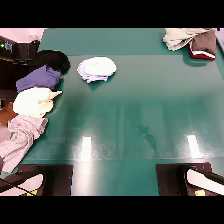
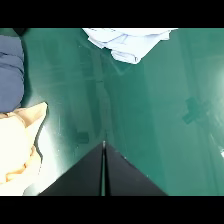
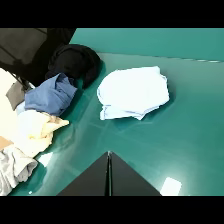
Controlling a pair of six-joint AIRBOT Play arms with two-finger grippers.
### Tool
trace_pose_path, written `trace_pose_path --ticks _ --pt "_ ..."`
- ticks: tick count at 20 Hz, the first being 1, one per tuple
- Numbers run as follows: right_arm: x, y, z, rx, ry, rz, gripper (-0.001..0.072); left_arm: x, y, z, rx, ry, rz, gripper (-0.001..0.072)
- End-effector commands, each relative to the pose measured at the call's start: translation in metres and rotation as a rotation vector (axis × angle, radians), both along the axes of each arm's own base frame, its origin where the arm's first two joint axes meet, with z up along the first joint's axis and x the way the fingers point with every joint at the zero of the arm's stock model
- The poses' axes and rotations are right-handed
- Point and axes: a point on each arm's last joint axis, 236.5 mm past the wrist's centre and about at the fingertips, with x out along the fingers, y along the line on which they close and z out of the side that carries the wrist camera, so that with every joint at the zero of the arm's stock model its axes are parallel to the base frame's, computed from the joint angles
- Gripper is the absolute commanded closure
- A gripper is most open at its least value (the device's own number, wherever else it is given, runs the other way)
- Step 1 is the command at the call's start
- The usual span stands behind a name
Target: Fold the shirts.
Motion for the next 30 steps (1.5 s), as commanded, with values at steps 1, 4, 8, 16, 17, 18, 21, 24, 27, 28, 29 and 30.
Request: trace_pose_path --ticks 1,4,8,16,17,18,21,24,27,28,29,30 --pt "0.0 0.0 -0.001 0.0 0.004 0.0 0.0697 0.0 0.0 -0.001 0.0 0.001 0.001 0.0682" --pt "0.001 0.0 -0.002 0.002 0.005 0.0 0.0697 0.0 0.0 0.0 0.001 -0.001 0.001 0.0682" --pt "0.001 0.0 -0.001 0.002 0.004 0.0 0.0697 0.0 0.0 0.0 0.001 -0.001 0.001 0.0682" --pt "0.014 -0.005 0.014 0.033 -0.06 -0.047 0.0697 0.006 -0.001 0.006 -0.012 -0.032 0.005 0.0682" --pt "0.02 -0.007 0.021 0.049 -0.093 -0.07 0.0697 0.01 -0.006 0.01 -0.034 -0.054 0.001 0.0682" --pt "0.023 -0.008 0.028 0.066 -0.118 -0.083 0.0697 0.014 -0.013 0.012 -0.068 -0.068 -0.011 0.068" --pt "0.024 -0.008 0.029 0.067 -0.12 -0.084 0.0696 0.032 -0.045 -0.02 -0.167 -0.01 -0.052 0.005" --pt "0.024 -0.009 0.028 0.063 -0.118 -0.087 0.0696 0.061 -0.076 -0.099 -0.183 0.091 -0.054 0.0063" --pt "0.023 -0.009 0.024 0.053 -0.106 -0.083 0.0696 0.096 -0.1 -0.165 -0.268 0.157 -0.005 0.0062" --pt "0.023 -0.009 0.024 0.052 -0.105 -0.082 0.0696 0.105 -0.106 -0.181 -0.306 0.174 0.015 0.0063" --pt "0.023 -0.009 0.023 0.051 -0.104 -0.082 0.0696 0.113 -0.111 -0.195 -0.343 0.189 0.032 0.0062" --pt "0.022 -0.009 0.023 0.051 -0.101 -0.08 0.0696 0.119 -0.116 -0.21 -0.361 0.202 0.047 0.0063"
